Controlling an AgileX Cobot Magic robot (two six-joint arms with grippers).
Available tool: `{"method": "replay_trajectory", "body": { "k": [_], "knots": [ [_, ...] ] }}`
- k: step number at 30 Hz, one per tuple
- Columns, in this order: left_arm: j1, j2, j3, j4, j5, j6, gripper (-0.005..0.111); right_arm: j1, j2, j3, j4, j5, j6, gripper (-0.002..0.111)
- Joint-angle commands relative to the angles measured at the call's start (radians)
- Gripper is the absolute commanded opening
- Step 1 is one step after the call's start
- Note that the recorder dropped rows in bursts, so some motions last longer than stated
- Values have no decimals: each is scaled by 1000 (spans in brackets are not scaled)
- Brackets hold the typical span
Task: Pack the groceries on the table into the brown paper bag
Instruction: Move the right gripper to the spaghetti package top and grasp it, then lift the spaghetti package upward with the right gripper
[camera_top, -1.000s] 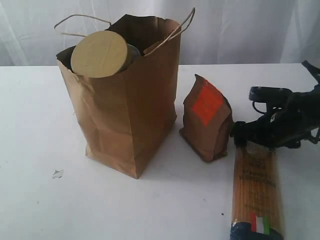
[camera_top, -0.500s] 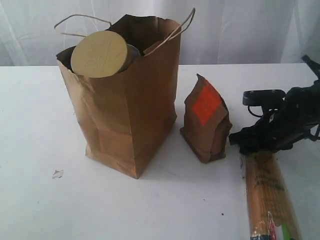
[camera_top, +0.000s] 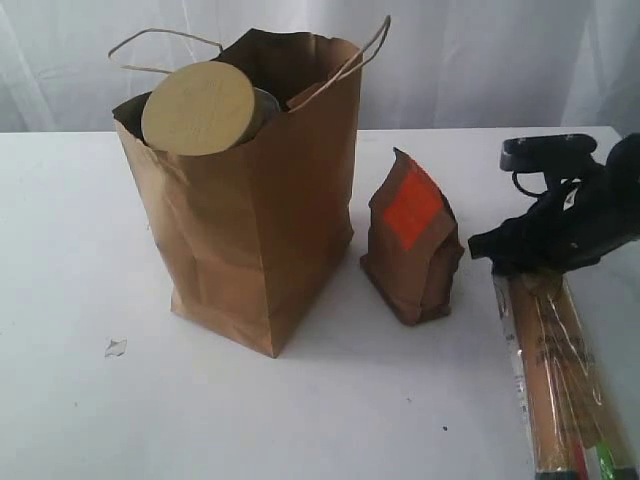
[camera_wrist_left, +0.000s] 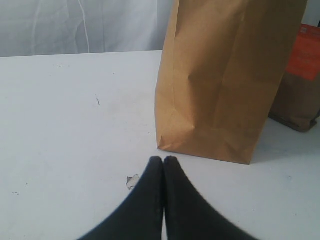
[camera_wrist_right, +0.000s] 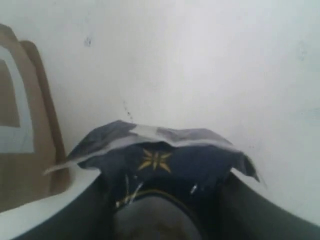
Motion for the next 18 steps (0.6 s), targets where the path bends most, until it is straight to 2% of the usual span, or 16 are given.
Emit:
{"method": "replay_trajectory", "body": {
  "k": [1,18],
  "knots": [
    [2,-4,3,-1,0,-2,0,-1,-72,-1,-10,-45,-12,0],
    [2,-4,3,-1,0,-2,0,-1,-321,-10,-10,-212,-12,0]
  ]
}}
